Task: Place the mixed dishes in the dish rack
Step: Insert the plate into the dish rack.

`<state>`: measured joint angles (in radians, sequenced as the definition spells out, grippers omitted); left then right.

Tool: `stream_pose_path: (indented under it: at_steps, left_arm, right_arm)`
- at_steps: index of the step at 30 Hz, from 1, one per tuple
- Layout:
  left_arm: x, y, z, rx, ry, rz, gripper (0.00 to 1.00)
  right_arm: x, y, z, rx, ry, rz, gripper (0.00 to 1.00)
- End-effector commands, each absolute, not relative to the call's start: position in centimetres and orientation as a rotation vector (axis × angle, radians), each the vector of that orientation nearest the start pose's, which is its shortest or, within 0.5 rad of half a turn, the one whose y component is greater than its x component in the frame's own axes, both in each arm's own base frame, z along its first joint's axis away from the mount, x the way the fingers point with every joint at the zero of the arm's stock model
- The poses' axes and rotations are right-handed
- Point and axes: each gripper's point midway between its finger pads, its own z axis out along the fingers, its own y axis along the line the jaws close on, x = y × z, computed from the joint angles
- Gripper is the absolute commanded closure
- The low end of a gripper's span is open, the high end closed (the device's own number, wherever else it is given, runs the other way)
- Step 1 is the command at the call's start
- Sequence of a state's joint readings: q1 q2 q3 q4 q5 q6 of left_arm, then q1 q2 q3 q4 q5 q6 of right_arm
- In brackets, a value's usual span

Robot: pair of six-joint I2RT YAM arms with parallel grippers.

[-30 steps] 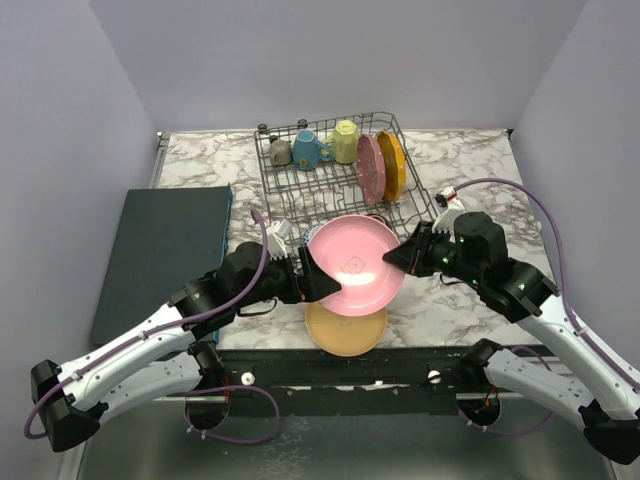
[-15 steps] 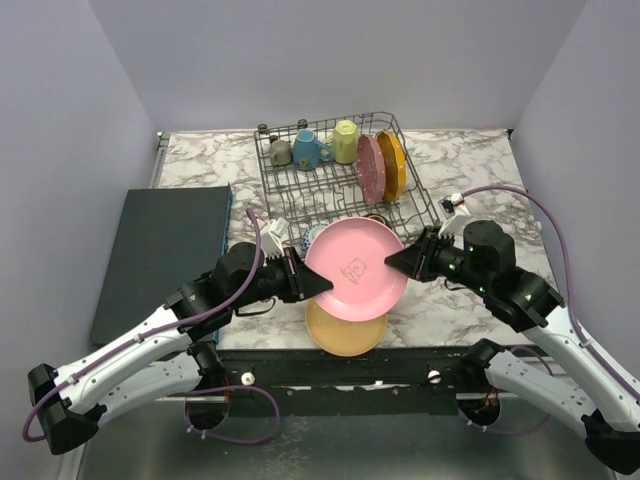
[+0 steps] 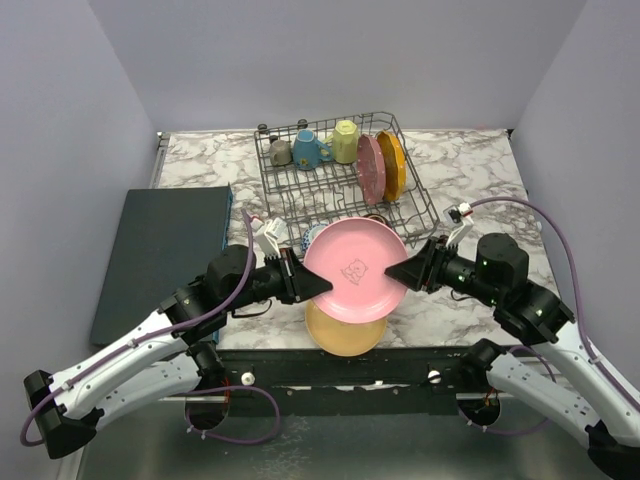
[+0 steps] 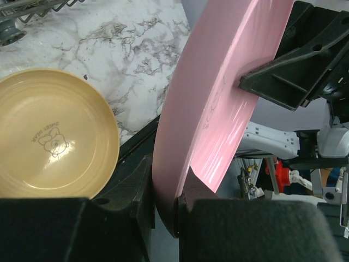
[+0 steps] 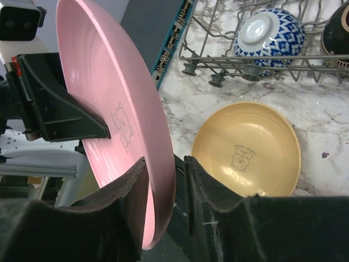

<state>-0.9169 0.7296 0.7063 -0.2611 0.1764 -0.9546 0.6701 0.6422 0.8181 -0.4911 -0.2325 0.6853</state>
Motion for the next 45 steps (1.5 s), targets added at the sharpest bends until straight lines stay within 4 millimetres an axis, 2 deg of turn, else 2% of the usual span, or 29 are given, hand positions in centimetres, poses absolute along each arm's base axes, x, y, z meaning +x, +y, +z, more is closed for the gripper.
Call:
stream_pose_path:
  at_steps: [1, 9, 13, 19, 27, 36, 39, 41, 43, 45]
  left_arm:
    - [11.7, -27.6, 27.5, 0.180, 2.019, -1.493, 1.00]
    - [10.7, -27.9, 28.0, 0.239, 2.003, -1.558, 1.00]
    - [10.3, -28.1, 27.9, 0.255, 2.003, -1.581, 1.00]
    - [9.9, -28.2, 27.9, 0.278, 2.003, -1.604, 1.00]
    - [9.9, -28.3, 27.3, 0.281, 2.016, -1.599, 1.00]
    - [10.2, -28.4, 26.5, 0.272, 2.041, -1.580, 1.00]
    - [10.3, -28.5, 26.3, 0.269, 2.049, -1.574, 0.92]
    - [10.4, -28.5, 26.2, 0.262, 2.053, -1.570, 0.82]
    - [10.5, -28.6, 26.1, 0.254, 2.056, -1.566, 0.64]
    - [10.6, -28.6, 26.0, 0.249, 2.059, -1.561, 0.51]
  right_arm:
    - [14.2, 21.7, 28.0, -0.228, 1.991, 1.217, 0.62]
    - [11.8, 22.1, 30.8, -0.331, 1.849, 1.371, 0.54]
    - [11.1, 22.3, 31.4, -0.351, 1.821, 1.415, 0.49]
    - [11.0, 22.7, 31.5, -0.360, 1.804, 1.456, 0.49]
    - [10.5, 23.1, 31.7, -0.399, 1.784, 1.493, 0.62]
    - [10.1, 23.5, 31.8, -0.434, 1.771, 1.529, 0.91]
    - [10.1, 23.6, 31.9, -0.443, 1.770, 1.530, 0.99]
    - [10.2, 23.5, 31.9, -0.441, 1.772, 1.521, 0.99]
    - [10.4, 23.5, 31.8, -0.433, 1.780, 1.503, 0.99]
    - [10.7, 23.3, 31.9, -0.425, 1.783, 1.482, 0.99]
